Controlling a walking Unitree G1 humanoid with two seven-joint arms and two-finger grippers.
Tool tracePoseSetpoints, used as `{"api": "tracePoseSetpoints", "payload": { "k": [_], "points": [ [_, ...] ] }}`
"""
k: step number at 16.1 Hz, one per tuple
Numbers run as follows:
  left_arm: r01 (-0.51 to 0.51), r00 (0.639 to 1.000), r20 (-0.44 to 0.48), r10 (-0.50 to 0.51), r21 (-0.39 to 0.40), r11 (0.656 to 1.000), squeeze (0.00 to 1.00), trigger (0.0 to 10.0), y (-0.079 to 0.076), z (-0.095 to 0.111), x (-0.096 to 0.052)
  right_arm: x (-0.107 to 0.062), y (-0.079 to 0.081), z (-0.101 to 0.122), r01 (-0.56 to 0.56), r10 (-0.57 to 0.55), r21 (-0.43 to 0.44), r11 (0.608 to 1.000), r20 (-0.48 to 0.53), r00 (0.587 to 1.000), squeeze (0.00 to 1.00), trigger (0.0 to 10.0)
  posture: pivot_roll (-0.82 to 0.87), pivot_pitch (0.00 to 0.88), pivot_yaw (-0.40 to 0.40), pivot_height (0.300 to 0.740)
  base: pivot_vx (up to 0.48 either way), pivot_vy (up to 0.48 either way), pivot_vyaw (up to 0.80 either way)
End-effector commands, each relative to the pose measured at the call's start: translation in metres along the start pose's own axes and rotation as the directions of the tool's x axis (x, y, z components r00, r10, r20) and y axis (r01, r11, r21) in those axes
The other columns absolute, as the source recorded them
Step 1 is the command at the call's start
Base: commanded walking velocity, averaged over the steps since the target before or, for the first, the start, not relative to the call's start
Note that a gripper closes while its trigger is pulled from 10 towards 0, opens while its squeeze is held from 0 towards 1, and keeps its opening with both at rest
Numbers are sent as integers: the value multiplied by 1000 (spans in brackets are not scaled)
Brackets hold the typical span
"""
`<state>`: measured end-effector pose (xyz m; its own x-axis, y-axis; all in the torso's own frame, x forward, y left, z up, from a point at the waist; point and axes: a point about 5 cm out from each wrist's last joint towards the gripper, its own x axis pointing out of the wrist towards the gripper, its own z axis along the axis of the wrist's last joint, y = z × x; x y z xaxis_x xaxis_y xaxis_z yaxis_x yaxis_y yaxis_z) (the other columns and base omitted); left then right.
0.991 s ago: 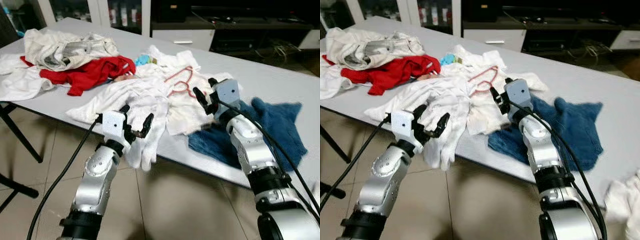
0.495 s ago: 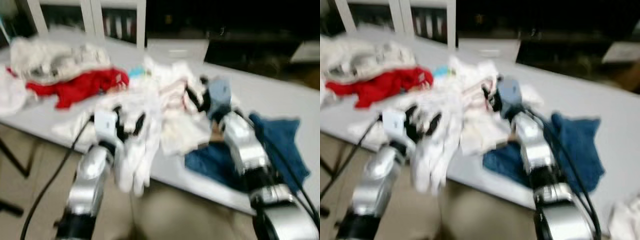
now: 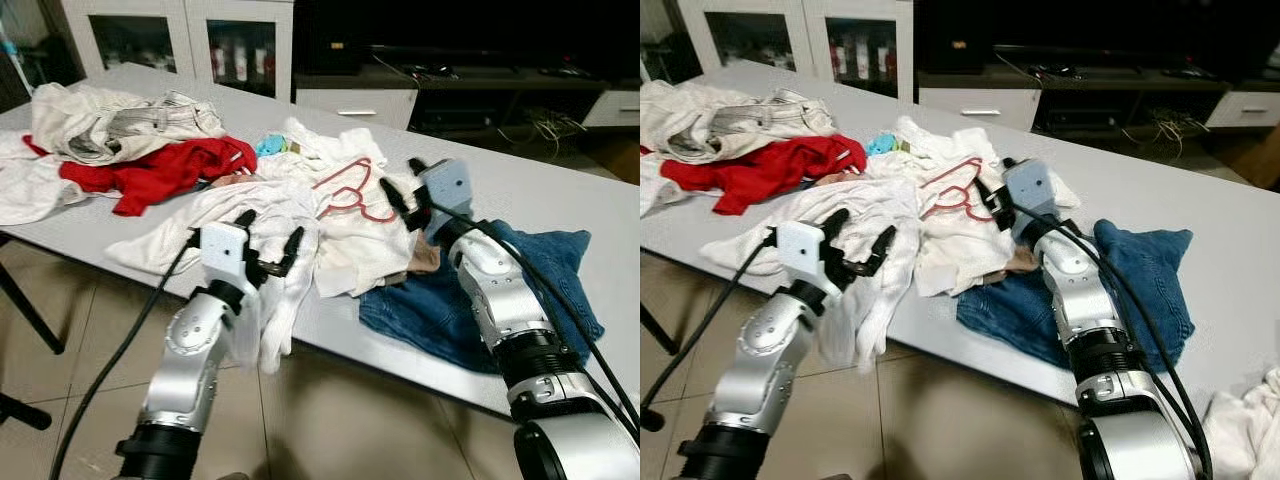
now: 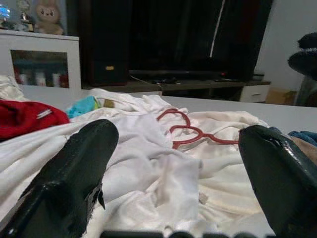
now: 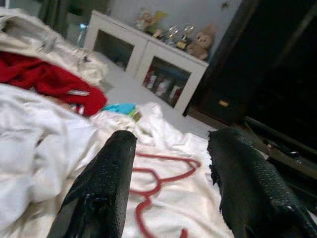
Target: Hang hanger
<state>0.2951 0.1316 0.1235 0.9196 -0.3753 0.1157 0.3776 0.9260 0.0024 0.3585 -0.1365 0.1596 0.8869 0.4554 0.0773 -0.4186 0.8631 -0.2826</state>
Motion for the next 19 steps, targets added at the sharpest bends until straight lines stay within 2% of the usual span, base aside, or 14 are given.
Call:
{"api": "tracePoseSetpoints", "payload": {
  "k": [1, 3, 4, 7, 8, 9, 10, 14, 19],
  "points": [
    [14, 1000, 23, -14, 6, 1000, 0, 10000, -3, 5, 2, 2, -3, 3, -22, 21, -16, 1000, -10, 1000, 0, 10000, 22, 0, -67, 740, 0, 0, 0],
    [20, 999, 25, -21, 35, 999, 0, 10000, 4, 8, 3, 3, 0, -1, -81, 78, -47, 996, -60, 995, 675, 10000, 26, 0, -73, 740, 0, 0, 0],
    [19, 999, 25, -20, 45, 999, 0, 10000, 8, 9, 4, 4, -1, -2, -94, 90, -58, 994, -77, 993, 847, 10000, 26, 0, -73, 740, 0, 0, 0],
    [9, 1000, 29, -11, 62, 998, 0, 10000, 16, 13, 4, 9, -2, -4, -118, 107, -84, 990, -121, 987, 737, 10000, 34, 0, -75, 740, 0, 0, 0],
    [13, 1000, 27, -15, 59, 998, 0, 10000, 12, 11, 3, 11, 1, -4, -125, 113, -87, 988, -129, 985, 412, 10000, 36, 0, -76, 740, 0, 0, 0],
    [18, 1000, 25, -20, 55, 998, 0, 10000, 9, 10, 2, 11, 3, -4, -131, 119, -88, 987, -133, 984, 129, 10000, 39, 0, -77, 740, 0, 0, 0],
    [24, 999, 22, -25, 51, 998, 0, 10000, 7, 9, 1, 12, 4, -5, -138, 125, -87, 987, -135, 983, 0, 10000, 39, 0, -77, 740, 0, 0, 0],
    [30, 999, 20, -30, 47, 998, 0, 10000, 5, 8, 0, 13, 7, -6, -147, 134, -83, 986, -139, 981, 0, 10000, 42, 0, -78, 740, 0, 0, 0],
    [23, 1000, 17, -24, 57, 998, 0, 10000, 11, 9, -2, 15, 9, -5, -134, 123, -82, 988, -134, 983, 0, 10000, 52, 0, -65, 740, 0, 0, 0]
  ]
}}
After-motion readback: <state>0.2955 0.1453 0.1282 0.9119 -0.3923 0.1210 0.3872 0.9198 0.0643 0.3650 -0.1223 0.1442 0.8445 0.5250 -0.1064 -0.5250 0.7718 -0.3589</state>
